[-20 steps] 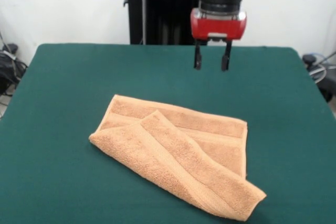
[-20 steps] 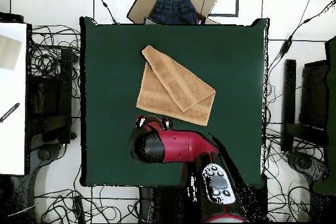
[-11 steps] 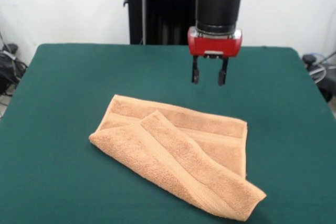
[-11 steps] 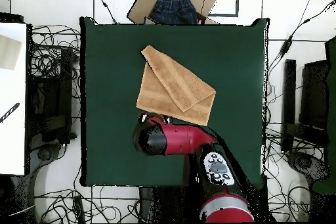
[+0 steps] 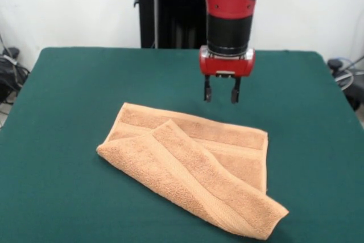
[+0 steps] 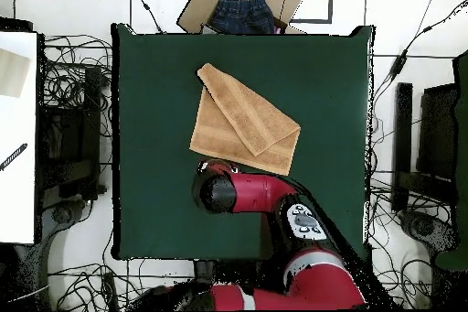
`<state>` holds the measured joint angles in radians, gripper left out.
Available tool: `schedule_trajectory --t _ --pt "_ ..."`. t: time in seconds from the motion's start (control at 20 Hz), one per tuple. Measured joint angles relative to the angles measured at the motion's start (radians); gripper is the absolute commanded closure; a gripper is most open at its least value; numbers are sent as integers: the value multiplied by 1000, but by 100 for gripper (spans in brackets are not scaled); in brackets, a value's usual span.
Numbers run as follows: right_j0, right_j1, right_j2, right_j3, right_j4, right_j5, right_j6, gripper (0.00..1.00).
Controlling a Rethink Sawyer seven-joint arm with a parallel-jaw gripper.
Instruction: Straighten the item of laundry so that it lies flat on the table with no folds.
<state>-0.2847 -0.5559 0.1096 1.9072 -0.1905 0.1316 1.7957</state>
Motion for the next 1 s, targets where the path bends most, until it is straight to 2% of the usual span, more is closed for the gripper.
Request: schedule_trajectory --t 0.45,1.0 --pt "9 -15 0 -23 0 21 0 0" --pt "25 -90 0 -104 -1 174 0 0"
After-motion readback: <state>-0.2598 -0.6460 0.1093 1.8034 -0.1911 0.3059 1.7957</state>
